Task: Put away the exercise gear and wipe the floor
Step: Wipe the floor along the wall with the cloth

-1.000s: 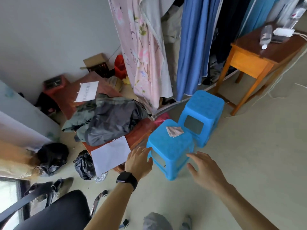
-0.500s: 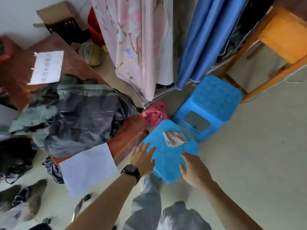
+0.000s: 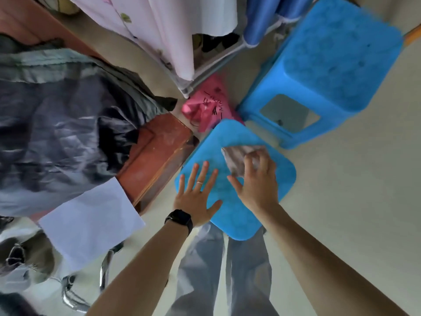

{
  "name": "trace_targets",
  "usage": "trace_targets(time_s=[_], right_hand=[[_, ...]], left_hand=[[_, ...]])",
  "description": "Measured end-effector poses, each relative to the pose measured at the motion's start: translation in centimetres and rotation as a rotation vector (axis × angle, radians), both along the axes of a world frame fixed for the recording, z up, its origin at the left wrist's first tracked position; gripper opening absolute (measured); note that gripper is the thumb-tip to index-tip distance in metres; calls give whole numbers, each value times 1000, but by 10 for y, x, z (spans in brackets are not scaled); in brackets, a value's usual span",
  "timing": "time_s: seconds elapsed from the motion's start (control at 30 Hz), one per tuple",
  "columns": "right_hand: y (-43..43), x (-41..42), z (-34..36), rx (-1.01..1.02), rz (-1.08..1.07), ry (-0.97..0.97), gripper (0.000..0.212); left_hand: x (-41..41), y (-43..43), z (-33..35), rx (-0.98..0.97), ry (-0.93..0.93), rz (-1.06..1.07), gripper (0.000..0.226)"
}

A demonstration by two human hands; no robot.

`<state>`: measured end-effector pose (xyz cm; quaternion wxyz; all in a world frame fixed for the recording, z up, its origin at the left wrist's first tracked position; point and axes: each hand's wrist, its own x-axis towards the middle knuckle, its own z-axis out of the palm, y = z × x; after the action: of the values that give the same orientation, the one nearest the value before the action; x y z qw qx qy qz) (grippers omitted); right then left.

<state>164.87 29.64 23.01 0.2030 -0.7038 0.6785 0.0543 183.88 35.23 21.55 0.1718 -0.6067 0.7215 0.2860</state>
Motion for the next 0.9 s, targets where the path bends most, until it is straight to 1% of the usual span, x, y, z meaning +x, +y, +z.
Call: trace_targets(time_s=[0.07, 0.1, 0.13, 0.17, 0.2, 0.27, 0.3, 0.33, 0.4, 0.43, 0.5, 0.53, 0.6, 0.67, 0.7, 0.73, 0.8, 0.83, 0.87, 0.9], right_hand=[[-3, 6, 4, 9, 0, 100, 48], [-5, 7, 6, 7, 5, 129, 38], [-9, 5, 9, 6, 10, 136, 32], [-13, 1, 13, 12, 9, 115, 31], [-20, -4, 20, 44, -13, 46, 29], [-29, -19, 37, 119, -150, -148, 22], [-30, -27, 51, 165, -240, -232, 20], [-30, -36, 69, 213, -330, -307, 18], [-24, -48, 107, 262, -467, -422, 7], [-18, -54, 131, 252, -514, -465, 8], [-6, -65, 175, 231, -579, -519, 22], [0, -70, 200, 229, -605, -550, 23], [13, -79, 246, 225, -629, -621, 16], [30, -87, 289, 200, -642, -672, 12], [39, -92, 307, 182, -656, -692, 11], [46, -96, 320, 168, -679, -704, 10], [60, -110, 346, 120, -747, -733, 9], [68, -120, 354, 99, -790, -759, 8], [76, -129, 362, 82, -842, -778, 7], [82, -136, 369, 76, -892, -800, 5]], left_hand=[[0, -2, 2, 40, 0, -10, 84], [0, -5, 5, 67, -8, -20, 85], [-1, -7, 10, 95, -20, -35, 86], [-1, -10, 17, 122, -30, -46, 87], [-3, -15, 25, 159, -39, -52, 89], [-7, -26, 45, 230, -27, -18, 86], [-10, -32, 58, 248, 15, 56, 80], [-12, -40, 73, 256, 83, 173, 75], [-18, -53, 105, 269, 253, 393, 71], [-22, -60, 125, 277, 341, 447, 71], [-33, -70, 170, 279, 490, 503, 74], [-40, -76, 194, 272, 566, 532, 75], [-56, -86, 237, 314, 701, 602, 77], [-75, -92, 276, 417, 780, 641, 77], [-86, -92, 293, 478, 793, 643, 72], [-95, -91, 308, 526, 813, 642, 62], [-117, -87, 343, 584, 879, 619, 33], [-130, -84, 355, 584, 902, 592, 22], [-144, -81, 367, 541, 921, 558, 14], [-156, -77, 373, 441, 921, 517, 16]])
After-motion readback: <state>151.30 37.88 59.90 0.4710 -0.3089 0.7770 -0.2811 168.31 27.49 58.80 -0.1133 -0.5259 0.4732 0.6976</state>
